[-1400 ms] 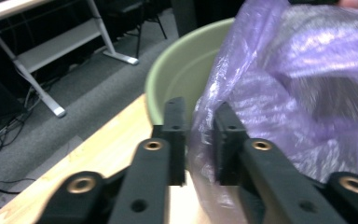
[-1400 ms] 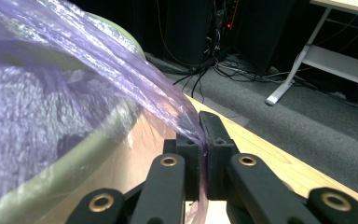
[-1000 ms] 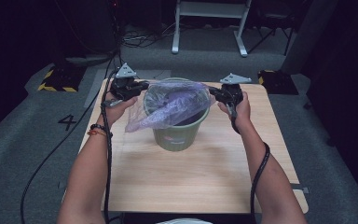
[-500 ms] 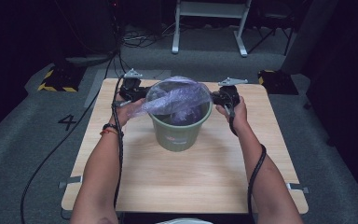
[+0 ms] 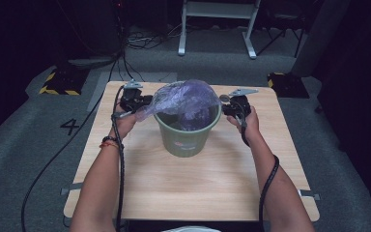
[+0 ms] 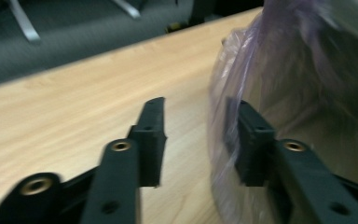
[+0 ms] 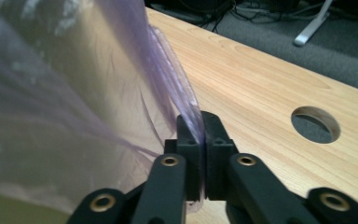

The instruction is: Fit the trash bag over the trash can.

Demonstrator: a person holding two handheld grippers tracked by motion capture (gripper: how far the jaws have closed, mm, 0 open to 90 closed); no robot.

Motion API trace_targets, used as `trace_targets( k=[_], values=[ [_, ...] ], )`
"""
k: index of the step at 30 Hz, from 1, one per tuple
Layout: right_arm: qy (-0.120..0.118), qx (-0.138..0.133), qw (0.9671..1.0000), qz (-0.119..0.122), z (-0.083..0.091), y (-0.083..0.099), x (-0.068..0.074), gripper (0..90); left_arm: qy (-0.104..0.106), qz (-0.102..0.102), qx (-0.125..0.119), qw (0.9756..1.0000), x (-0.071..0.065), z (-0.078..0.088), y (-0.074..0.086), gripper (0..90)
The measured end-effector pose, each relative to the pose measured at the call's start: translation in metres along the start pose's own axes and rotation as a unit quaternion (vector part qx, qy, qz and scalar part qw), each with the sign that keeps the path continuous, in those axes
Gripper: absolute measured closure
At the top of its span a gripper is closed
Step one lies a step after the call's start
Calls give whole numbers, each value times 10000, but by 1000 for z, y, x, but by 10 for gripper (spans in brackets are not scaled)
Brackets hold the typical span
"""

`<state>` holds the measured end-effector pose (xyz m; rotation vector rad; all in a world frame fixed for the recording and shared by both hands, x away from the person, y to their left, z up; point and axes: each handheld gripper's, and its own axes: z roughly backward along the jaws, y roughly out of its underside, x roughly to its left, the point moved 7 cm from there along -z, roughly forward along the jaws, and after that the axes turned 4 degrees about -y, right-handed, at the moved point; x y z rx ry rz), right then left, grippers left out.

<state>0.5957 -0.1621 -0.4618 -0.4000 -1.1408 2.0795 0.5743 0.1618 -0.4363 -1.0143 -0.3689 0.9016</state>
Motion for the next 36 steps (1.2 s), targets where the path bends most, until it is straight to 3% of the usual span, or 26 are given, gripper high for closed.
trace_targets(
  k=[1, 3, 5, 8, 12, 18, 20, 23, 26, 28, 30, 33, 36],
  values=[
    [18, -32, 10000, 1, 2, 1, -1, 853, 19, 62, -84, 9999, 1, 6, 1, 495],
    [112, -94, 9999, -10, 7, 2, -4, 785, -55, -55, -340, 9994, 2, 20, 0, 444],
    [149, -254, 9996, 36, 14, -1, -5, 727, 59, -118, -495, 9987, 1, 34, -2, 407],
    [193, -404, 9988, 194, 27, -3, -8, 619, -44, -436, -600, 9972, -3, 53, -3, 359],
    [76, -497, 9980, 382, 43, -4, -10, 548, 132, -752, -685, 9947, -12, 71, -6, 322],
    [-227, -630, 9943, 829, 63, -6, 0, 465, 635, -1147, -722, 9887, -35, 87, -10, 247],
    [-253, -678, 9928, 949, 67, -8, 4, 445, 728, -1285, -613, 9871, -44, 86, -9, 243],
    [146, -548, 9917, 1150, 69, -10, 3, 414, 880, -1567, -455, 9827, -59, 84, -7, 244],
    [237, -578, 9895, 1307, 72, -12, 8, 411, 934, -1809, -360, 9784, -72, 86, -2, 242],
    [256, -647, 9878, 1390, 75, -14, 11, 414, 984, -1902, -348, 9762, -75, 89, 2, 352],
    [206, -751, 9866, 1432, 79, -15, 14, 448, 916, -1983, -257, 9755, -74, 91, 8, 494],
    [-51, -900, 9851, 1465, 84, -14, 19, 500, 895, -2151, -172, 9723, -74, 95, 19, 690],
    [-414, -973, 9808, 1639, 89, -9, 28, 504, 1029, -2008, -216, 9740, -75, 98, 29, 654]
  ],
)
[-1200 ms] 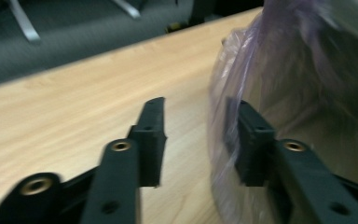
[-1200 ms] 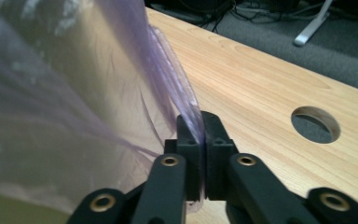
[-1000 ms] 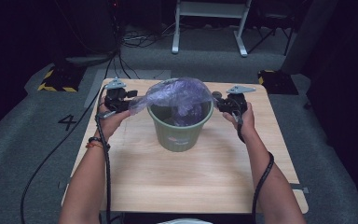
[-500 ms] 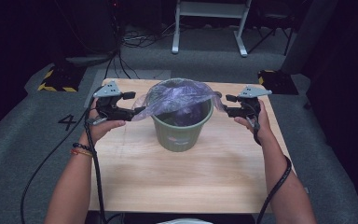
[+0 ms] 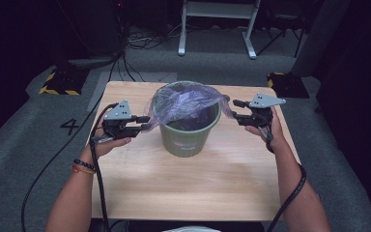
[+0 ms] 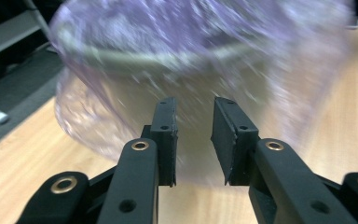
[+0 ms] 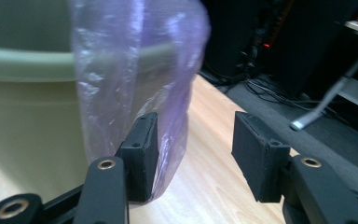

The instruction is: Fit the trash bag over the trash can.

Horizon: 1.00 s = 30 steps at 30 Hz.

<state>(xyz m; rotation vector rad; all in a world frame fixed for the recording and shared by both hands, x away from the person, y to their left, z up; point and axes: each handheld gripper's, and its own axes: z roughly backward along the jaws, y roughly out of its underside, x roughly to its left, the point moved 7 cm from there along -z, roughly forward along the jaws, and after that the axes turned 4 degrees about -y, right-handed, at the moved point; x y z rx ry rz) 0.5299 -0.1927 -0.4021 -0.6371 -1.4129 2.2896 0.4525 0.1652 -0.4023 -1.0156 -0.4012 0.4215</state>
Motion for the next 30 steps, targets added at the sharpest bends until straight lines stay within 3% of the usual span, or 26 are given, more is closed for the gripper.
trace_targets(
  k=[3, 7, 10, 11, 15, 17, 19, 20, 21, 25, 30],
  values=[
    [-131, 42, 9998, 144, 3, 3, 7, 486, -58, 121, -59, 9999, -5, 2, 7, 427],
    [-255, 192, 9992, 260, 4, 5, 16, 463, 31, 46, -104, 9999, -17, 0, 10, 289],
    [-77, 450, 9980, 446, 4, 11, 16, 455, 197, -43, -73, 9998, -28, -3, 10, 256],
    [-32, 470, 9981, 404, 4, 12, 15, 456, 309, -44, -63, 9995, -31, -5, 10, 235],
    [-74, 425, 9986, 314, 6, 18, 16, 458, 148, -83, -95, 9998, -33, -7, 10, 225],
    [-48, 497, 9981, 358, 5, 21, 17, 468, -28, -150, -85, 9998, -31, -7, 8, 304],
    [-121, 485, 9982, 329, 5, 23, 18, 475, -125, -206, -75, 9997, -28, -8, 7, 462],
    [-117, 473, 9984, 301, 4, 24, 17, 501, -279, -240, 14, 9993, -25, -10, 8, 537],
    [-157, 464, 9985, 257, 3, 25, 17, 552, -415, -246, 55, 9988, -22, -11, 9, 622],
    [-357, 503, 9977, 288, -1, 30, 24, 732, -496, -89, -56, 9987, -14, -14, 12, 886],
    [-668, 438, 9965, 242, -5, 38, 32, 884, -551, 72, -72, 9984, -7, -16, 19, 898]
  ],
)
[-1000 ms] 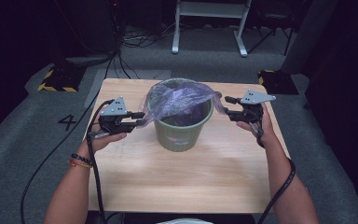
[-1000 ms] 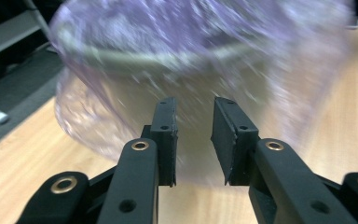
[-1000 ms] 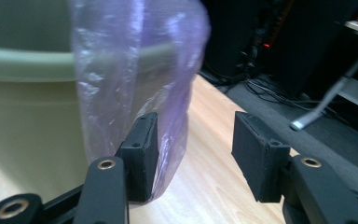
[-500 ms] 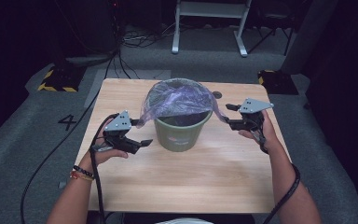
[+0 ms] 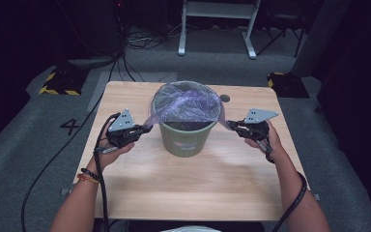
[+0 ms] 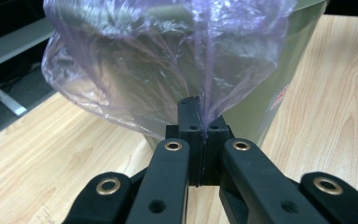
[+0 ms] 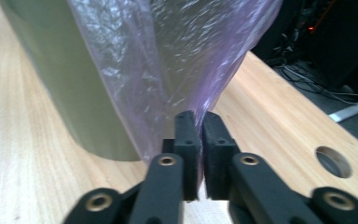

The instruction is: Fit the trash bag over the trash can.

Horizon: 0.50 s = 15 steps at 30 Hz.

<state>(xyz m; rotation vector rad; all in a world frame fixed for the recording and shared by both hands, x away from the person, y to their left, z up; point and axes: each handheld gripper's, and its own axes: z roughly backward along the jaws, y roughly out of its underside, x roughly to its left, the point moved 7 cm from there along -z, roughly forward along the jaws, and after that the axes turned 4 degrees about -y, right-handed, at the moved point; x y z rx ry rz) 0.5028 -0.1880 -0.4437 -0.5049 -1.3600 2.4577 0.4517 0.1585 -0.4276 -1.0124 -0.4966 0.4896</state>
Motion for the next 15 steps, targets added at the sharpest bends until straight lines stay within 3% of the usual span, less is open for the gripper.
trace_targets(
  k=[3, 11, 13, 15],
  values=[
    [-130, -17, 9999, -17, -2, 3, 3, 900, 64, 7, 86, 9999, -2, -4, 6, 899],
    [-208, 87, 9995, -241, -13, 19, 4, 900, 144, 10, 502, 9986, -5, -21, 32, 900],
    [-294, 33, 9991, -313, -15, 23, 5, 900, 272, 93, 493, 9984, -7, -24, 37, 900],
    [-325, -18, 9988, -373, -17, 24, 4, 900, 271, 36, 519, 9983, -10, -27, 39, 900]
  ],
)
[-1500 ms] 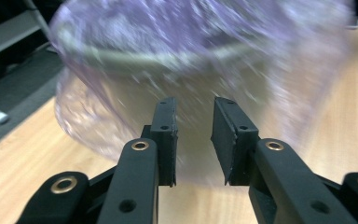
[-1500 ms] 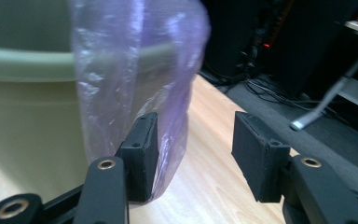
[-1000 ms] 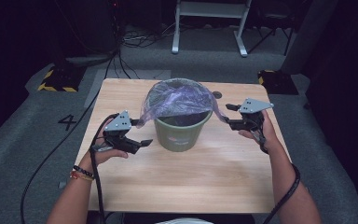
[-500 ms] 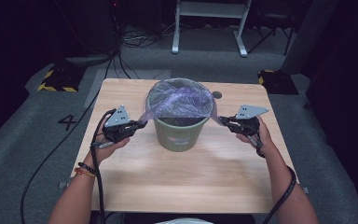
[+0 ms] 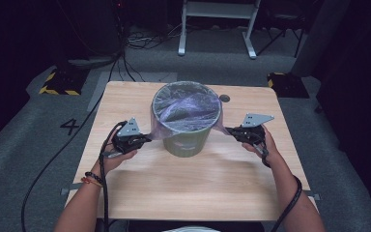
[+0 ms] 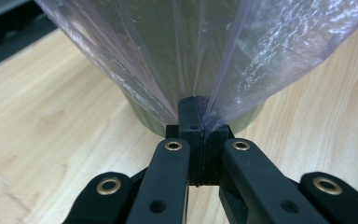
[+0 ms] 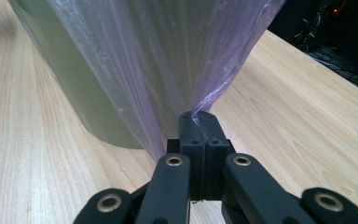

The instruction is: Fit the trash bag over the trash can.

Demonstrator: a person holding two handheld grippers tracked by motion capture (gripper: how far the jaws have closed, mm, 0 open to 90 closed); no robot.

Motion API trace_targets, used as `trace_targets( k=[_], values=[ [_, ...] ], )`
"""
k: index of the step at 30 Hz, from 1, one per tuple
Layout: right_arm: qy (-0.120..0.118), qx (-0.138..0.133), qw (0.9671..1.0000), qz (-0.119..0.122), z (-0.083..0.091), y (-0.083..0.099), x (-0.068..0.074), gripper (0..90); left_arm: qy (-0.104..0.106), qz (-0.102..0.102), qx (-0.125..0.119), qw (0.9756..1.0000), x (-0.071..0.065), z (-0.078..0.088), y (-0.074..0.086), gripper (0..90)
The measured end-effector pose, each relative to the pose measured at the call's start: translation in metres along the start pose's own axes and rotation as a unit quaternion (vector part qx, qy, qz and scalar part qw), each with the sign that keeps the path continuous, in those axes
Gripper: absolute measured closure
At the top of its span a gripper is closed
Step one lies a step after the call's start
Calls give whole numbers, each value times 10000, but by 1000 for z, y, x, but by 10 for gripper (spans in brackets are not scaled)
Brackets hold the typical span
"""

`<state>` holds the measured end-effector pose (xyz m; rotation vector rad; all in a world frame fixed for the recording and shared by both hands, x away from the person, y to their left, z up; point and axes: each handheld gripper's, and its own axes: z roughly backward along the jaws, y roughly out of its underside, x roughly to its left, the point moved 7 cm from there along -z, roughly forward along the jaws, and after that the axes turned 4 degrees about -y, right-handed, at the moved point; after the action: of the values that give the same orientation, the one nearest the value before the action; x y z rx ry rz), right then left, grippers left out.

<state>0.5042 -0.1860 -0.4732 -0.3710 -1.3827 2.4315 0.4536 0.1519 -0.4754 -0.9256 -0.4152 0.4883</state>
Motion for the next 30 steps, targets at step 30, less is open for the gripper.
trace_targets(
  k=[30],
  values=[
    [85, 445, 9990, -65, -16, 33, 3, 900, 90, -200, 1111, 9936, -10, -36, 48, 899]
  ],
)
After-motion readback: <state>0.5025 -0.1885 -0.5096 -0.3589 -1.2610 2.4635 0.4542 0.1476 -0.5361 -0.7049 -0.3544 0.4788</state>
